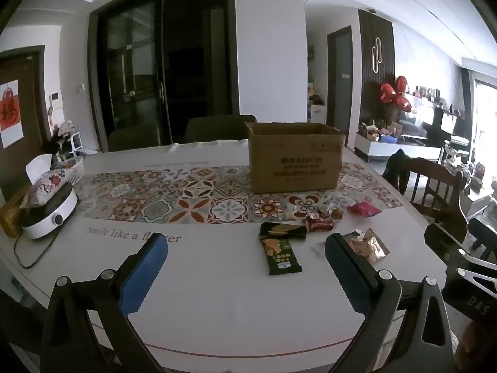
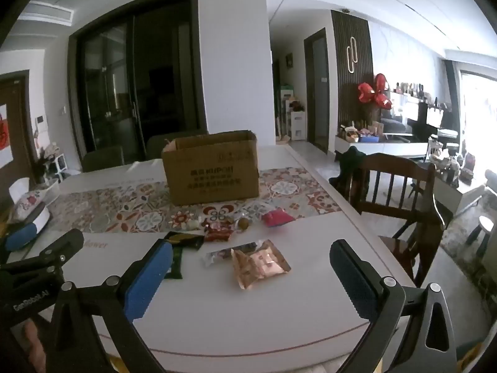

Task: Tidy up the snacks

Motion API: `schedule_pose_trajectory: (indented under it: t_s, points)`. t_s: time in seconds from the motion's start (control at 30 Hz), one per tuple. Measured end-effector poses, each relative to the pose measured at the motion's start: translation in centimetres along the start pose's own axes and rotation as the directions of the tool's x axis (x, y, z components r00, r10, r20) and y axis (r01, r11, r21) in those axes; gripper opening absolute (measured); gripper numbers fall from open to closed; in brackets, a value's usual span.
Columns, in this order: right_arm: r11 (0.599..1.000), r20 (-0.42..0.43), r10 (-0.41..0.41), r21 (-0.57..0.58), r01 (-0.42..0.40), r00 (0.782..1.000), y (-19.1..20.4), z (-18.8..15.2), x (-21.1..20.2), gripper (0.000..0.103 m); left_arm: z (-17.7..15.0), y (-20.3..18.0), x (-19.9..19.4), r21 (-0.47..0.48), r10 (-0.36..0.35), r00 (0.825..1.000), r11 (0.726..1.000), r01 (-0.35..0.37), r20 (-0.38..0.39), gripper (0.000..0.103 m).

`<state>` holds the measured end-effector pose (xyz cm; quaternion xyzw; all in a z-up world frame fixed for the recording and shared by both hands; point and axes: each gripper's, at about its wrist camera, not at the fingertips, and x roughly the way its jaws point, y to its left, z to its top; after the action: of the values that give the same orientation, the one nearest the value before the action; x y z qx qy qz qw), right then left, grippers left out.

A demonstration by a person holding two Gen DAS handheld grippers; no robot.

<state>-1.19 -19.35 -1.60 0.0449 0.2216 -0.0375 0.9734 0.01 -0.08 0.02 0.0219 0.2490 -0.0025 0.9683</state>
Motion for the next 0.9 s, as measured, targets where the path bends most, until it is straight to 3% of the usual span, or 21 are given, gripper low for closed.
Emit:
schedule_pose_trajectory:
  t_s: [0.9]
  points:
    - [1.000, 0.000, 0.003, 0.000, -0.003, 1.000, -0.04, 0.06, -0.14, 0.102, 0.76, -0.36, -0.62, -0.010, -0.014, 1.000, 1.000, 0.014, 0.019, 0.103]
